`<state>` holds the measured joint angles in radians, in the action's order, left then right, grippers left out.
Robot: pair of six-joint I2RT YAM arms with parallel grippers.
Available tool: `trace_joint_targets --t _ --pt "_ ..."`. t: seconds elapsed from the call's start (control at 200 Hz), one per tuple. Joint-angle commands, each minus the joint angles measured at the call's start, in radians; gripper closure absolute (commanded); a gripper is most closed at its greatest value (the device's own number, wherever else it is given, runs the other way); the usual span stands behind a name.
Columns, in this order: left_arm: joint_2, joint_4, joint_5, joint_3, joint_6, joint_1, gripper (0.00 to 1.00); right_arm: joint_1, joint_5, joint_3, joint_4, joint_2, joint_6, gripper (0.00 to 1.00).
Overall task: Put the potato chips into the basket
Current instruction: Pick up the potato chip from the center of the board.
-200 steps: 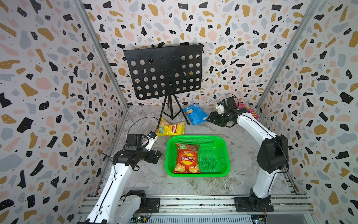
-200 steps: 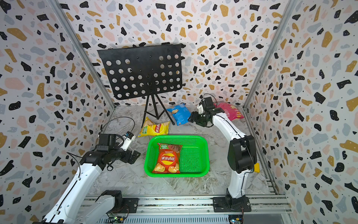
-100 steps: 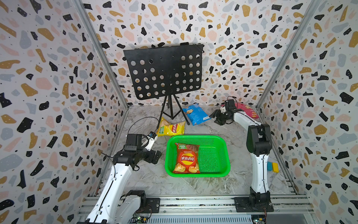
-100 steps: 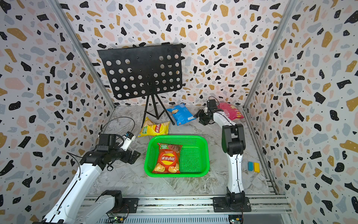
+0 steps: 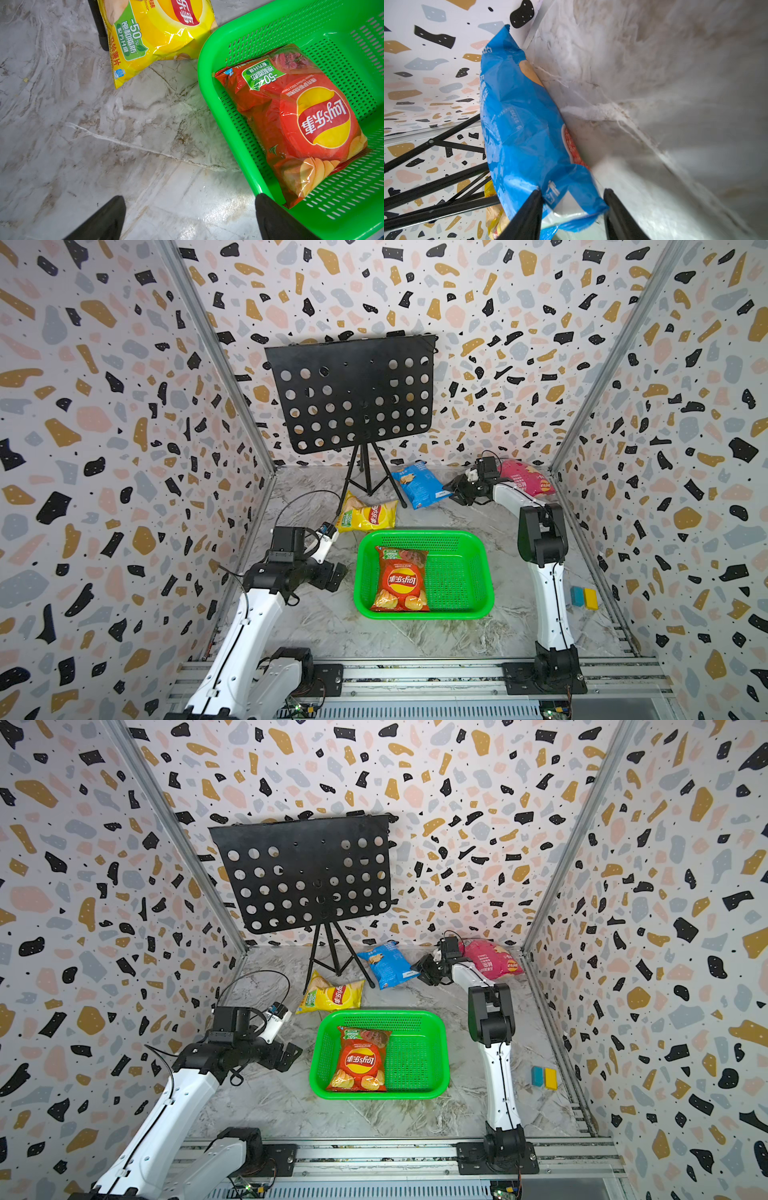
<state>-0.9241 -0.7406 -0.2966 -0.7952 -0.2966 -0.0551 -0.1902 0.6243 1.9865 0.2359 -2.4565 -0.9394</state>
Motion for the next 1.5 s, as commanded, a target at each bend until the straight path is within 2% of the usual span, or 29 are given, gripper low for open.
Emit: trace_joint_targets --t 0.0,0.13,0.25,0.345,0.436,0.506,0.666,0.881,0.956,1.031,1.096,1.267,1.357,1.492 --pt "0.01 0.006 -0.012 0.01 -0.012 0.006 0.0 -0.003 0.026 0.044 -0.032 0.025 -0.006 0.5" --pt "0.013 0.006 -0.013 0.01 -0.012 0.006 0.0 -0.003 0.031 0.045 -0.047 0.012 -0.019 0.41" --pt "0.012 0.006 -0.012 0.011 -0.012 0.006 0.0 -0.003 0.039 0.04 -0.076 -0.004 -0.041 0.42" --pt "0.013 0.006 -0.011 0.011 -0.011 0.006 0.0 -0.003 0.047 0.034 -0.104 -0.007 -0.052 0.56" --pt "0.012 0.007 -0.01 0.01 -0.011 0.006 0.0 -0.003 0.049 0.021 -0.119 0.011 -0.048 0.77" --pt "0.013 0.006 -0.012 0.011 -0.012 0.006 0.0 -0.003 0.049 -0.006 -0.134 0.042 -0.042 0.89" --pt "0.014 0.004 -0.012 0.01 -0.012 0.006 0.0 -0.003 0.052 -0.058 -0.127 0.134 -0.006 0.99" --pt "0.024 0.008 0.003 0.002 -0.004 0.006 0.0 -0.004 0.061 -0.179 -0.184 0.316 -0.018 1.0" --pt "0.031 -0.015 -0.01 -0.012 -0.04 0.006 0.0 -0.004 0.064 -0.197 -0.184 0.377 -0.013 1.0" --pt "0.03 -0.086 -0.057 -0.07 -0.121 0.006 0.0 -0.003 0.065 -0.214 -0.181 0.433 -0.009 1.0" --pt "0.026 -0.126 -0.049 -0.13 -0.161 0.005 0.0 -0.004 0.056 -0.241 -0.182 0.488 -0.011 1.0" --pt "-0.043 -0.232 -0.064 -0.303 -0.193 -0.015 0.0 -0.003 0.003 -0.325 -0.181 0.646 -0.006 1.0" --pt "-0.077 -0.287 -0.046 -0.38 -0.182 -0.078 0.0 -0.005 -0.031 -0.357 -0.151 0.723 -0.004 1.0" --pt "-0.088 -0.31 0.058 -0.463 -0.156 -0.25 0.0 -0.016 -0.094 -0.417 -0.119 0.842 -0.011 1.0"
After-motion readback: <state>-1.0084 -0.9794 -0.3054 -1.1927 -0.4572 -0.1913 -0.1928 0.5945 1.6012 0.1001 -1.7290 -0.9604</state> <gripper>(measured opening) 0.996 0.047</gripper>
